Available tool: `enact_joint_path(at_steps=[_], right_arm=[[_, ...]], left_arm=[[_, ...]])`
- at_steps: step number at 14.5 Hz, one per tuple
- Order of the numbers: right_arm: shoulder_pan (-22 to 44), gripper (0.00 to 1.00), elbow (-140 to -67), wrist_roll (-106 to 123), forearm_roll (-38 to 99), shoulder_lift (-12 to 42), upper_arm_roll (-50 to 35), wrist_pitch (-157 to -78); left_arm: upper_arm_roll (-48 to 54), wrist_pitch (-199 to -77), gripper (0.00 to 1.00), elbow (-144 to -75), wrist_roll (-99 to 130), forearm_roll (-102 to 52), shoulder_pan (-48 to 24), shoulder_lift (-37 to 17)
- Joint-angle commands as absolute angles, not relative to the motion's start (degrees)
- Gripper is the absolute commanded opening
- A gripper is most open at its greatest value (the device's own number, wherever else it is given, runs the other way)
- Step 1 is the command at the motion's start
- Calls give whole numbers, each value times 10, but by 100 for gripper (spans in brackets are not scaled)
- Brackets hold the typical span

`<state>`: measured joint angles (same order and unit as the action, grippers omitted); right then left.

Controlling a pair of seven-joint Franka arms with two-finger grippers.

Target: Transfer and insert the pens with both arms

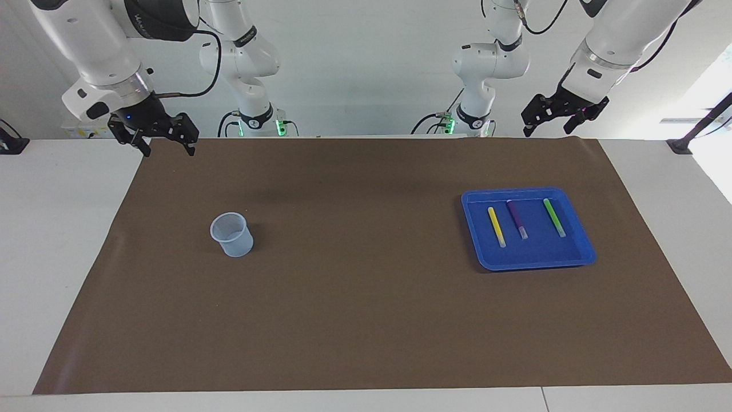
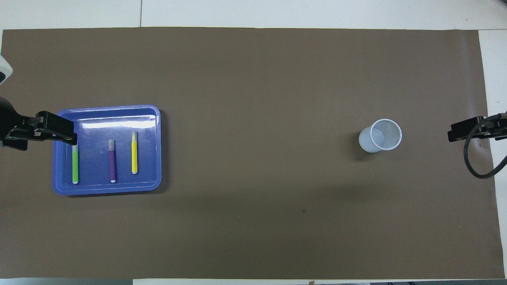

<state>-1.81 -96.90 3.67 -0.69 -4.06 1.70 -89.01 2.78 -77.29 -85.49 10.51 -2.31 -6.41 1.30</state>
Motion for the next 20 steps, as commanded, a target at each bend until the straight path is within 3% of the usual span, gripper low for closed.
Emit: enact_joint_path(at_steps=[1,15,20], right_arm=[[-24,100,-968,39,2,-44,14,-888],[-24,100,-974,38,3,-46,14,-888],[-23,100,-983,40,3,-54,14,-864]], left_arm=[[26,-787,100,-873,98,-29,-64,28],[20,-796,100,-883,78,-29,-57,36],[18,-819,100,-961,19,-29,-37,76]])
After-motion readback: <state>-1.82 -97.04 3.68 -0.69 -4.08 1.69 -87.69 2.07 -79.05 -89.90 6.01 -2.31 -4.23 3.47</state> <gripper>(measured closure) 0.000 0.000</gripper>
